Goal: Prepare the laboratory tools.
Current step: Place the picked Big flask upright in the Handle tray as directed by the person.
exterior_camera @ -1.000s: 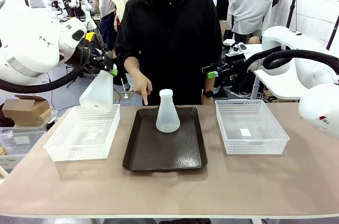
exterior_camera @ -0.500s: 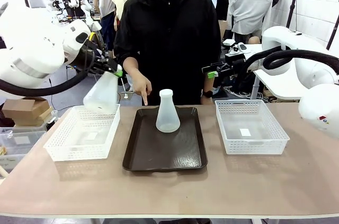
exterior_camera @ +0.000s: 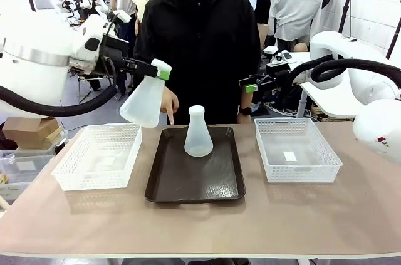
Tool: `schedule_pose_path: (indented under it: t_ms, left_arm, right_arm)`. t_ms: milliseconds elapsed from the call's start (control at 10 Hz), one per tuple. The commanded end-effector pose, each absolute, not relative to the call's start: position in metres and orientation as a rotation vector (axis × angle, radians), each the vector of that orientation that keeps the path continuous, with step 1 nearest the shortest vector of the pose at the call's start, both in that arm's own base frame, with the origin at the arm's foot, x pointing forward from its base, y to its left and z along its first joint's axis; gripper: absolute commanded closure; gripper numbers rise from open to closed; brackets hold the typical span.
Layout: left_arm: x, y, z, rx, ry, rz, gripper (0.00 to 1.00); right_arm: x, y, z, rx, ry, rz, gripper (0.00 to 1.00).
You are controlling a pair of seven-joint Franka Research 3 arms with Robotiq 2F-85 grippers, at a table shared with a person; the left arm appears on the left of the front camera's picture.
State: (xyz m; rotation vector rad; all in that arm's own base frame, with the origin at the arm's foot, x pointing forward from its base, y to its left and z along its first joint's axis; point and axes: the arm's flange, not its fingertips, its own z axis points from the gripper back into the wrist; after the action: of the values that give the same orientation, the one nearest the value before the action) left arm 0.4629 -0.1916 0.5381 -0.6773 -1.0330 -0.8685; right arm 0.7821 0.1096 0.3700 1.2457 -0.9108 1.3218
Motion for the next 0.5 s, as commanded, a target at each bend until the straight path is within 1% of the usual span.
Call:
schedule_pose_path:
  t_ms: [0,100,200,300,400]
  left_arm:
    - [0.495,-0.206,0.466,-0.779,-1.112,-1.07,1.0]
    - [0.496,-0.22,0.455,-0.883,-1.092,-1.131,1.0]
    - [0.499,-0.228,0.446,-0.925,-1.108,-1.145,1.0]
    - [0.503,-0.236,0.439,-0.995,-1.093,-1.178,1.0]
    - [0.508,-0.243,0.432,-1.005,-1.102,-1.182,1.0]
  right_arm:
    - [0.782,0.11,0.371,1.242,-0.906,1.339,0.0]
    - [0.782,0.11,0.371,1.242,-0.906,1.339,0.0]
    - [0.782,0.11,0.371,1.242,-0.906,1.339,0.0]
    - [0.782,0.11,0.371,1.242,-0.906,1.339,0.0]
    - [0.782,0.11,0.371,1.242,-0.906,1.339,0.0]
